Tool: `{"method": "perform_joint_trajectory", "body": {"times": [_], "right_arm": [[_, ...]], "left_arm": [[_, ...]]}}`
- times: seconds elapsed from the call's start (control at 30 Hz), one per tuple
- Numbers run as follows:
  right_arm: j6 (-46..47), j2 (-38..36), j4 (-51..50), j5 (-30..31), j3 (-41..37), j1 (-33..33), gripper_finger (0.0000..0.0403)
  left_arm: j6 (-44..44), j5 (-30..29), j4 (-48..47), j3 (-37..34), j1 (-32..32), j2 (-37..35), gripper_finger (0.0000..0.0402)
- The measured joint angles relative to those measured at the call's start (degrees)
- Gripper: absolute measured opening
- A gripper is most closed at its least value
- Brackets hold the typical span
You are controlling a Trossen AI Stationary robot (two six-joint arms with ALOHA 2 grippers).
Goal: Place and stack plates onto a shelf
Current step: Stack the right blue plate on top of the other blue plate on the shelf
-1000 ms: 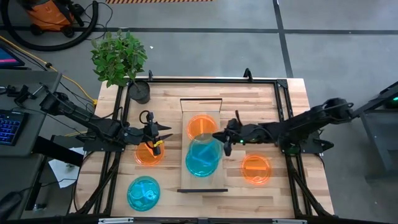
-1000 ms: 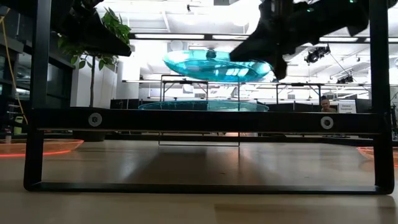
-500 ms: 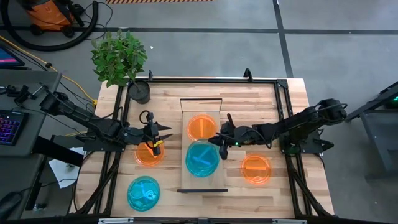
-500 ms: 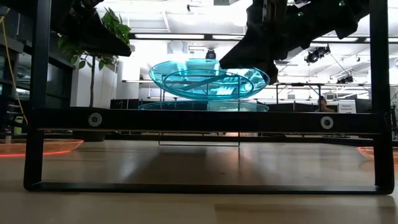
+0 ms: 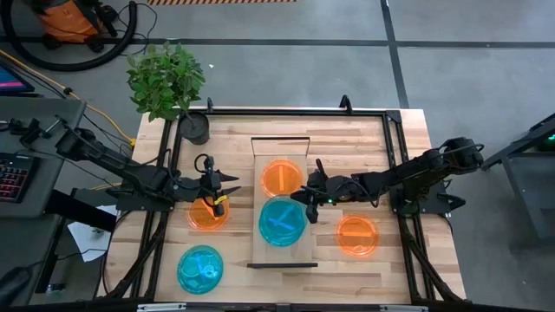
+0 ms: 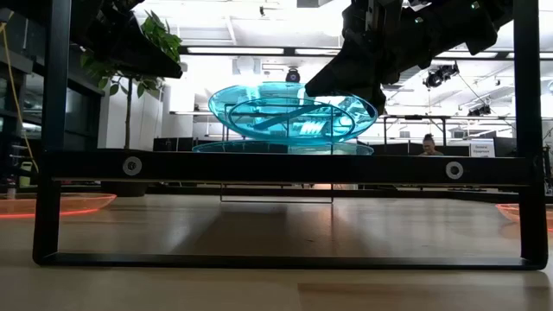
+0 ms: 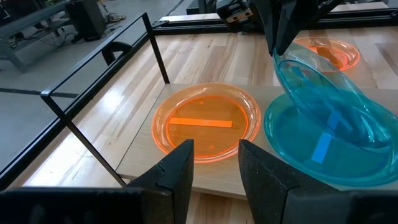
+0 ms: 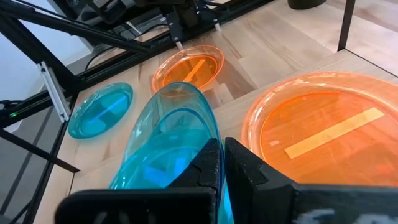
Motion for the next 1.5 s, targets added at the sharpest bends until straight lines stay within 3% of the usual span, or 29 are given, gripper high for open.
{"method": "perform_joint_trajectory", "body": {"times": [0.17, 0.57, 0.8, 1.3, 1.4, 1.5], "right_arm": [[-0.01, 0.00, 0.04, -0.43, 0.00, 0.16, 0.0014], [-3.74, 0.00, 0.48, -0.48, 0.00, 0.81, 0.0138], [-4.10, 0.00, 0.64, -2.52, 0.00, 0.88, 0.0174], [-0.84, -0.24, -10.42, -2.90, 0.00, -1.93, 0.0171], [0.57, -0.24, -13.19, -2.79, 0.00, -1.93, 0.0143], [1.70, -0.26, -15.71, -1.35, 0.00, -2.05, 0.0089]], "left_arm": [[-0.13, 0.09, 0.00, 0.00, 0.00, 0.00, 0.0117], [2.99, 0.81, 0.04, 0.00, 0.02, 0.00, 0.0117], [-0.87, 0.81, 0.02, -0.02, 0.01, 0.00, 0.0117], [2.99, 0.81, 0.04, -0.04, 0.02, 0.00, 0.0117], [2.45, 0.83, 0.04, -0.04, 0.02, 0.00, 0.0117], [2.21, 0.81, 0.05, -0.04, 0.02, 0.00, 0.0117]]}}
